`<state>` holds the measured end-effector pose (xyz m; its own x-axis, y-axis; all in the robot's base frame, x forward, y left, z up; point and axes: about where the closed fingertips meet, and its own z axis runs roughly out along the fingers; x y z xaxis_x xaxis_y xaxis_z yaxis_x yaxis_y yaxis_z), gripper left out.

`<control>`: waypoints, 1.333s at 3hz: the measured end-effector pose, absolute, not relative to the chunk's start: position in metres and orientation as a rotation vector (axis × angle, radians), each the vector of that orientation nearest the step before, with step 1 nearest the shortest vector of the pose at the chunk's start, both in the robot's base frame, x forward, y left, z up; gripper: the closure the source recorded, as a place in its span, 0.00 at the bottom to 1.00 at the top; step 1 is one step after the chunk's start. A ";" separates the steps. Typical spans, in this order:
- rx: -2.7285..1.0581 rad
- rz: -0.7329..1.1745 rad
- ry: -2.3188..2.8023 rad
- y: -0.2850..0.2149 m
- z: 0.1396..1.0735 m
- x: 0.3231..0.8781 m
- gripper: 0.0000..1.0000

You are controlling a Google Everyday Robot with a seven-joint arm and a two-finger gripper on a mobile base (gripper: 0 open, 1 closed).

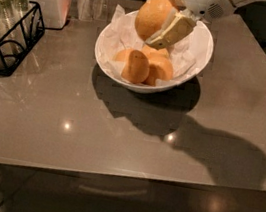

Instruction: Pick orange from white bowl

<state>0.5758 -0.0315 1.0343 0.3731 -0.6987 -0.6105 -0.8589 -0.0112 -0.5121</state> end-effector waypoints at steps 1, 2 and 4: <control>-1.736 0.322 1.360 -0.037 1.017 0.551 1.00; -1.602 0.467 1.367 -0.061 1.004 0.512 1.00; -1.422 0.559 1.405 -0.110 1.011 0.469 1.00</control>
Offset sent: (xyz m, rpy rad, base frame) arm -0.1182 -0.1056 -0.0424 0.4773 0.2374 -0.0884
